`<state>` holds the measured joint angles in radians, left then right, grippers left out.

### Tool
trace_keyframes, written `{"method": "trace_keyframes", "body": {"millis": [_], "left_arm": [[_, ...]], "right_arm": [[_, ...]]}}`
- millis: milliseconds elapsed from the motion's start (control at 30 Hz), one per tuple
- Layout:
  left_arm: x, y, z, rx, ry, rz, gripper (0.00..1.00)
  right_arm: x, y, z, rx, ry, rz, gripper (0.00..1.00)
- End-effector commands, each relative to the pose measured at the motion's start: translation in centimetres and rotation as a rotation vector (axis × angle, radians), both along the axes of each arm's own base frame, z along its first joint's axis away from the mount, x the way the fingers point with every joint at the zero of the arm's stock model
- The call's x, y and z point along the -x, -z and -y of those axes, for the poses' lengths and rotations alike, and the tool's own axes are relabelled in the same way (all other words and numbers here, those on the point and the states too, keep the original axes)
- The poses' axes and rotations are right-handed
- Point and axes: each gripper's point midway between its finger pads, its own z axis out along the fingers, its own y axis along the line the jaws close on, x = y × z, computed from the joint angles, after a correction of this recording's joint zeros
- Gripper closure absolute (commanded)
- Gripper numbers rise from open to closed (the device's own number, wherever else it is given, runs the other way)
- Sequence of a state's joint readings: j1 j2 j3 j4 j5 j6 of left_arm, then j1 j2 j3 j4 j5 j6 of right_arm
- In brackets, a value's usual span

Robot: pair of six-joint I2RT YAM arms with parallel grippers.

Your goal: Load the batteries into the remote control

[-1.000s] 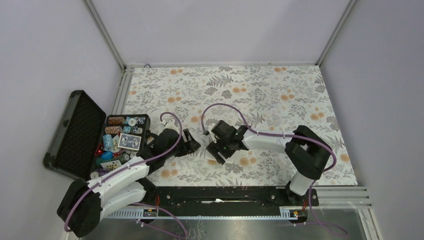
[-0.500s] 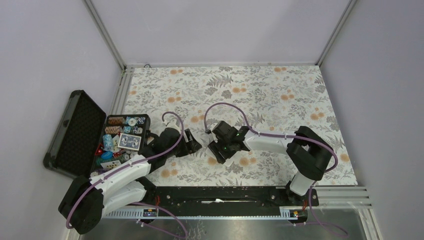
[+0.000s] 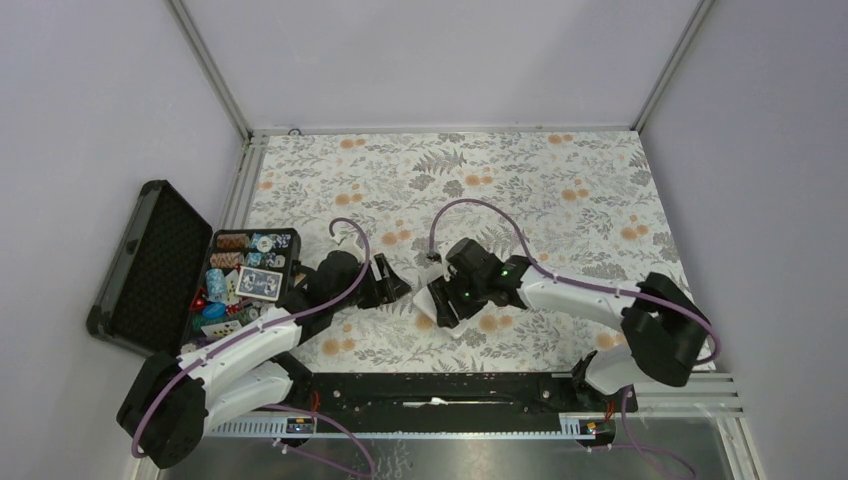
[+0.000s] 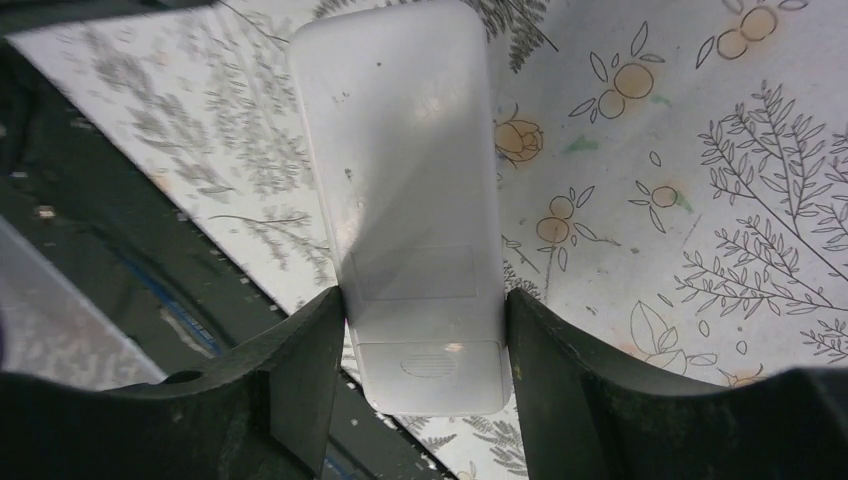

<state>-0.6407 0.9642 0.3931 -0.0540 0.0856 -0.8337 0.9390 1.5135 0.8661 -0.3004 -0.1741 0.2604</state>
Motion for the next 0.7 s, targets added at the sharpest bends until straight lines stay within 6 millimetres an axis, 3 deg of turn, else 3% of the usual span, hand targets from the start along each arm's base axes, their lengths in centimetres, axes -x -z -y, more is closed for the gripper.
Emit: {"method": "trace_keyframes", "body": {"millis": [0, 333, 667], "left_arm": [[-1.1, -4.2, 2.4, 0.097, 0.089, 0.122, 0.3], [-0.4, -8.4, 5.1, 0.28, 0.253, 0.253, 0.27], [2.1, -13.0, 6.7, 0.553, 0.407, 0.331, 0.24]], "right_arm": [[-0.5, -4.7, -1.4, -0.222, 0.041, 0.001, 0.85], [-0.6, -9.7, -0.4, -0.517, 0.106, -0.075, 0.88], [0.2, -12.9, -0.3, -0.706, 0.124, -0.105, 0.9]]}}
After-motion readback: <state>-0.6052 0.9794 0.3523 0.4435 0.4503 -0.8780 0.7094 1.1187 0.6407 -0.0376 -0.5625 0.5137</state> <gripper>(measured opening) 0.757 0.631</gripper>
